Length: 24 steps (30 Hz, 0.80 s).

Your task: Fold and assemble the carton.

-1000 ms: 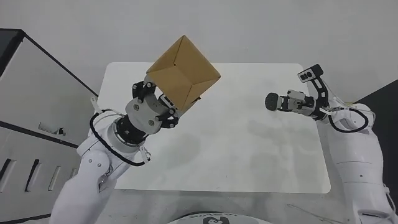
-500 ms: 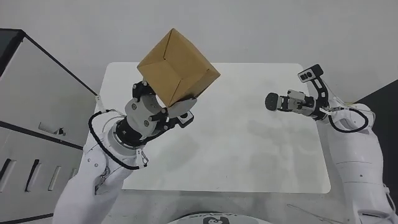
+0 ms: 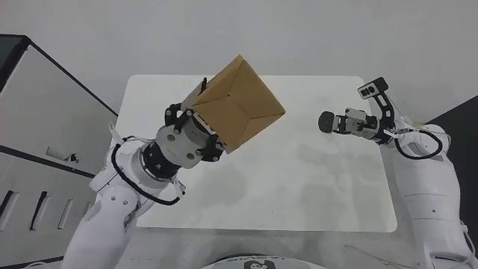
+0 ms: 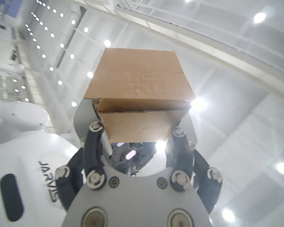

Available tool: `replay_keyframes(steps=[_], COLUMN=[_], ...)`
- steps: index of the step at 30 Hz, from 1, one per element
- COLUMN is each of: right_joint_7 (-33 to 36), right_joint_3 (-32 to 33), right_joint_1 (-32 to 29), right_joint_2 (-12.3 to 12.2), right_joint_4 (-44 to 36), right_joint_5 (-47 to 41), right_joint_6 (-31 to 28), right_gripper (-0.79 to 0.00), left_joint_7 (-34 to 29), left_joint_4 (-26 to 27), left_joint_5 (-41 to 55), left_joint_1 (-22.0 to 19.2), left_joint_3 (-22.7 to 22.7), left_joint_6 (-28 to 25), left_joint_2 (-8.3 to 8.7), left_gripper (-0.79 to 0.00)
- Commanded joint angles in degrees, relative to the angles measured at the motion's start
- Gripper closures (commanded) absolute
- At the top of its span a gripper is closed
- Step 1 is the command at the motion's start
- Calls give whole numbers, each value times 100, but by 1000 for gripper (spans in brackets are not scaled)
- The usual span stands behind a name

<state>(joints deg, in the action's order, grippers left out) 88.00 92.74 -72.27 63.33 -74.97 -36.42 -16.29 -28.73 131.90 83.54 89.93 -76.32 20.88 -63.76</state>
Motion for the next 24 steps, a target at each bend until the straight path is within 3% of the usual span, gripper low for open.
replay_keyframes(steps=[1,17,24], right_joint_7=[0,0,0], right_joint_3=[0,0,0], right_joint_1=[0,0,0], right_joint_2=[0,0,0], right_joint_4=[0,0,0], right_joint_5=[0,0,0], right_joint_6=[0,0,0], right_gripper=[-785,-785,-785], left_joint_7=[-178,-472,-817], left_joint_4=[-14,29,-75], left_joint_5=[-432,-644,-1774], left_joint_1=[-4,-86,-490], left_joint_3=[57,152,226], left_joint_6=[-37,-215,-265], left_joint_2=[4,-15,2], left_gripper=[0,0,0])
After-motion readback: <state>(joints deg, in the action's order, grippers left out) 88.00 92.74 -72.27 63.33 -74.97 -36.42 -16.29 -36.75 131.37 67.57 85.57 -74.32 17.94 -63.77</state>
